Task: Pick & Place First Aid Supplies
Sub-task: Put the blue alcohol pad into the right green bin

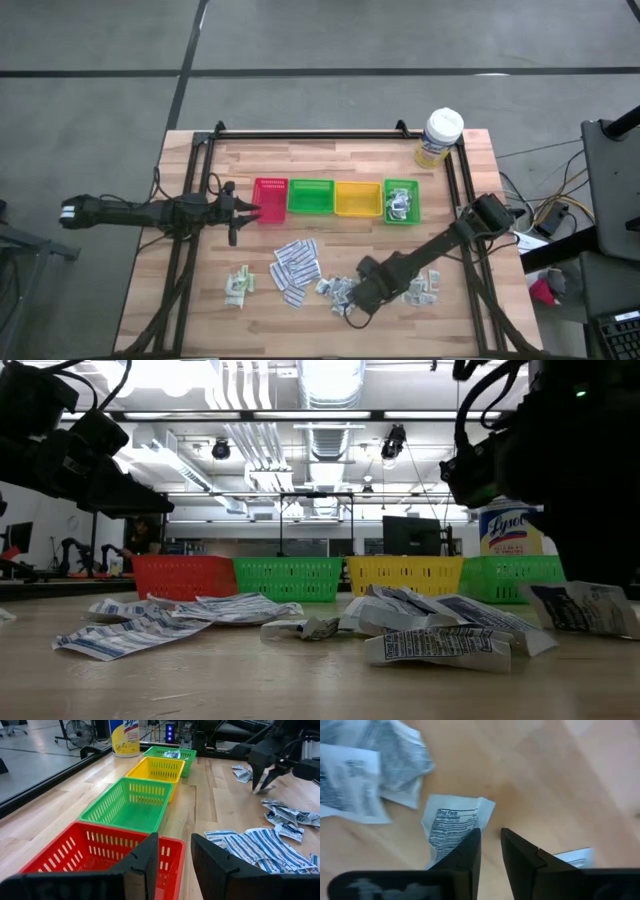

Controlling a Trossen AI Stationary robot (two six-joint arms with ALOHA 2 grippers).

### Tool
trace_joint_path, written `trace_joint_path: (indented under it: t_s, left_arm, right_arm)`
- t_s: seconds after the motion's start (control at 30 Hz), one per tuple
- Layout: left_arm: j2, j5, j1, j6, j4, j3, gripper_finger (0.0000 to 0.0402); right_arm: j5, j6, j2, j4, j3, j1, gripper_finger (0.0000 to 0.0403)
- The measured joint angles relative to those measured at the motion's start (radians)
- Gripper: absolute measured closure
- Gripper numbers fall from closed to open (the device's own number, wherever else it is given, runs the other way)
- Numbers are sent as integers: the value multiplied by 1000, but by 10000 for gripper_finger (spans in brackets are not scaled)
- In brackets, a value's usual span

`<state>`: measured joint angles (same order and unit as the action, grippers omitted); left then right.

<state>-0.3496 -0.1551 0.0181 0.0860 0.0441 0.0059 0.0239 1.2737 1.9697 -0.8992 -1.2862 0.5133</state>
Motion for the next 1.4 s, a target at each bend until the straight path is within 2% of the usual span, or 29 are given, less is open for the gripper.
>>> trace_joint_path:
  t_s: [0.3,0.73,1.4]
  left_arm:
    - [0,0,0,0,0,0,289]
    - [0,0,0,0,0,0,289]
    - [0,0,0,0,0,0,289]
  right_arm:
    - [11,-94,-2,-73,-29,-5,354]
    - [35,-139,-6,-148,-59,-7,355]
    - [28,-190,-5,-121,-48,-7,358]
